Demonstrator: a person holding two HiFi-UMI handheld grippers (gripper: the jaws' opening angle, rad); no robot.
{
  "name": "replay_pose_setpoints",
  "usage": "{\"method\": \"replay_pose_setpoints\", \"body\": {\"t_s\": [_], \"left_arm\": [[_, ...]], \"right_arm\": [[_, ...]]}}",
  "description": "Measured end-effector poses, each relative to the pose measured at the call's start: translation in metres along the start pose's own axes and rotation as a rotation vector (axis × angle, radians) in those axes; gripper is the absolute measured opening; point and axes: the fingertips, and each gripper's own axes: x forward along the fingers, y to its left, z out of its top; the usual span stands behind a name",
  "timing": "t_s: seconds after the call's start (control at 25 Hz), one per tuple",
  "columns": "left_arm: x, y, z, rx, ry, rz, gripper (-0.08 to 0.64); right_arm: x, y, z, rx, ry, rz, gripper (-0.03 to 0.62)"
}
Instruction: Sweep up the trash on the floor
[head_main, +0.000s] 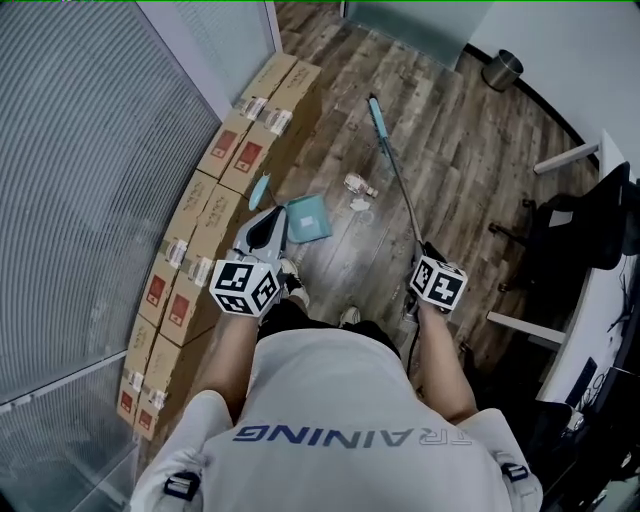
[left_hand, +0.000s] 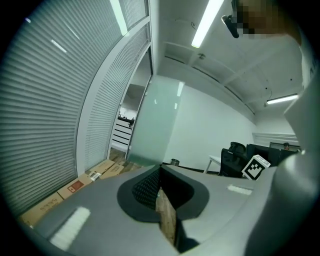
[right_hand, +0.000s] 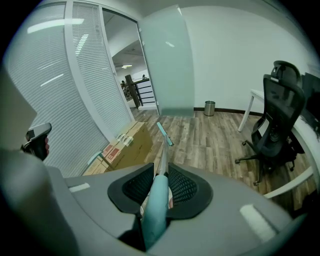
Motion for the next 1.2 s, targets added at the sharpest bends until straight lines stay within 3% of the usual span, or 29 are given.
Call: {"method": "replay_pose_setpoints", "body": {"t_s": [0.2,0.44,0.84,0.92,1.08,1.2], "left_arm": [[0.028,0.071,0.018,-0.023,0.017,-0.002,0.002],[0.054,0.139,0.019,-0.05,0.069,0.0,0.002],[0.09,0.179,-0.04,-0.002,0.223,0.089,0.002],[0.099,0.186,-0.061,0.033,0.294,0.115,0.003],[0.122,0.203,-0.116,0.092,0.483,0.136,0.152],[0.137,0.209,-0.154,0.127,0.613,0.137,0.189]], "right_arm": [[0.023,0.032,0.026,0.039,0.023,-0.053,0.104],[0.056,0.06,0.045,0.116,0.055,-0.052,0.104],[0.104,0.051,0.042,0.126,0.15,-0.036,0.104],[0.114,0.044,0.041,0.124,0.169,-0.034,0.104],[0.134,0.03,0.037,0.108,0.21,-0.036,0.104],[0.146,0.021,0.037,0.093,0.239,-0.035,0.104]]}}
